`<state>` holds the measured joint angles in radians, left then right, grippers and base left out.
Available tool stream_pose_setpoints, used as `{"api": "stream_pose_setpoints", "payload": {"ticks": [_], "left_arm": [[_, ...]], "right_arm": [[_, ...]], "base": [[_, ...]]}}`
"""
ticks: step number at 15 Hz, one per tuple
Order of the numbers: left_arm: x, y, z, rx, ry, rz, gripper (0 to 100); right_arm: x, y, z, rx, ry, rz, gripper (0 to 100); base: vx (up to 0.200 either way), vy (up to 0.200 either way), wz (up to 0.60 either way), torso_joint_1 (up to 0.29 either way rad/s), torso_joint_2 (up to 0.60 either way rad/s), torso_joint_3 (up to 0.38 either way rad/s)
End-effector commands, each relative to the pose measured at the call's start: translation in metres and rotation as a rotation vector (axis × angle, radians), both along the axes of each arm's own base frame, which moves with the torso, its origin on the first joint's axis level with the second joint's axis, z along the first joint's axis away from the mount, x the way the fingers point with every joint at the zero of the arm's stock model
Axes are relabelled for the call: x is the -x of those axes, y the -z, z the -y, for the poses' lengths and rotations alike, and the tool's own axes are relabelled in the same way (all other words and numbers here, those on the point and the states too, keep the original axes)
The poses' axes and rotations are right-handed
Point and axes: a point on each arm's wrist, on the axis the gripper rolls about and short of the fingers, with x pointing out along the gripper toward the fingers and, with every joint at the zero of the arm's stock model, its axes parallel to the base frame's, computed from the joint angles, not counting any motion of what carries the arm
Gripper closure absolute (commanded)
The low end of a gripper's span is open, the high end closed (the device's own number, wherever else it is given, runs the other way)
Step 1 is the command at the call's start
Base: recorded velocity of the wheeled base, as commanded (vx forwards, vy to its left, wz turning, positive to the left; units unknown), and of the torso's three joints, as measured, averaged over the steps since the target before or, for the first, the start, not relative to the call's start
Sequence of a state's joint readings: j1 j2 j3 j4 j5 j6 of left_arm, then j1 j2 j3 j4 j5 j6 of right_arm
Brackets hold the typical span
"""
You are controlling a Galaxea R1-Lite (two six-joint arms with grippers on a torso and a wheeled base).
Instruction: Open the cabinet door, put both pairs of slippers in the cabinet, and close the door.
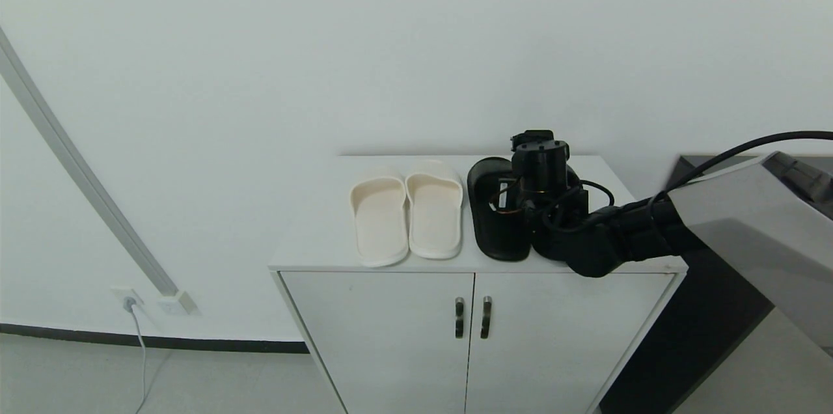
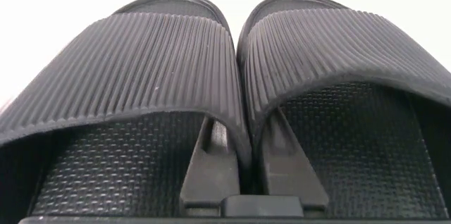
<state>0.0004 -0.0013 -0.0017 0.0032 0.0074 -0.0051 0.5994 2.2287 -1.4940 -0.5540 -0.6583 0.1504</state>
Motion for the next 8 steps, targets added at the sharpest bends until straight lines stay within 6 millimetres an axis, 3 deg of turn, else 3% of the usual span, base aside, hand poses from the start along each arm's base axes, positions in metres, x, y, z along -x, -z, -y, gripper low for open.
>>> {"api": "stream_pose_setpoints", "payload": {"ticks": [1, 4, 8], "left_arm": [[0.0, 0.0, 0.0, 0.001, -0.001, 0.0, 100], [0.0, 0.0, 0.0, -0.001, -0.001, 0.0, 100], [0.0, 0.0, 0.0, -0.001, -0.001, 0.0, 100]], "right_arm": [[0.001, -0.002, 0.0, -0.003, 0.001, 0.005, 100], [0.004, -0.009, 0.002, -0.008, 0.005, 0.015, 100], [0.03, -0.027, 0.011, 0.02, -0.017, 0.017, 100]], "base": [[0.0, 0.0, 0.0, 0.0, 0.0, 0.0], [0.0, 0.0, 0.0, 0.0, 0.0, 0.0], [0.0, 0.0, 0.0, 0.0, 0.0, 0.0]]}}
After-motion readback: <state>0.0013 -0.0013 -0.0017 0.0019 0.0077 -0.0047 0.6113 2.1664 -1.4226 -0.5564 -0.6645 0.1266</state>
